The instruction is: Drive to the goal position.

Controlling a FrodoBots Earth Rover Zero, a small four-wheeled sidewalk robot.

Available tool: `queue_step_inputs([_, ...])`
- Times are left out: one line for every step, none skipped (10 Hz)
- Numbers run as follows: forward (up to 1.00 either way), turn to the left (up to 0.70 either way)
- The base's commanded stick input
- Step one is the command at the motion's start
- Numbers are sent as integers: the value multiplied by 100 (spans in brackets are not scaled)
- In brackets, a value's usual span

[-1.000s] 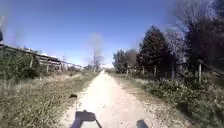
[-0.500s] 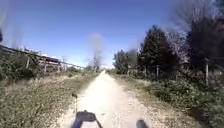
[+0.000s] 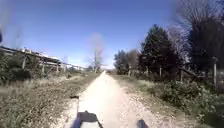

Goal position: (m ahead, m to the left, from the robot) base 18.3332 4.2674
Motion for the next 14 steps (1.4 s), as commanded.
queue_step_inputs([50, 0])
queue_step_inputs([50, 0])
queue_step_inputs([50, 0])
queue_step_inputs([50, 0])
queue_step_inputs([50, 0])
queue_step_inputs([50, 0])
queue_step_inputs([50, 0])
queue_step_inputs([50, 0])
queue_step_inputs([50, 0])
queue_step_inputs([50, 0])
queue_step_inputs([50, 0])
queue_step_inputs([50, 0])
queue_step_inputs([50, 0])
queue_step_inputs([50, 0])
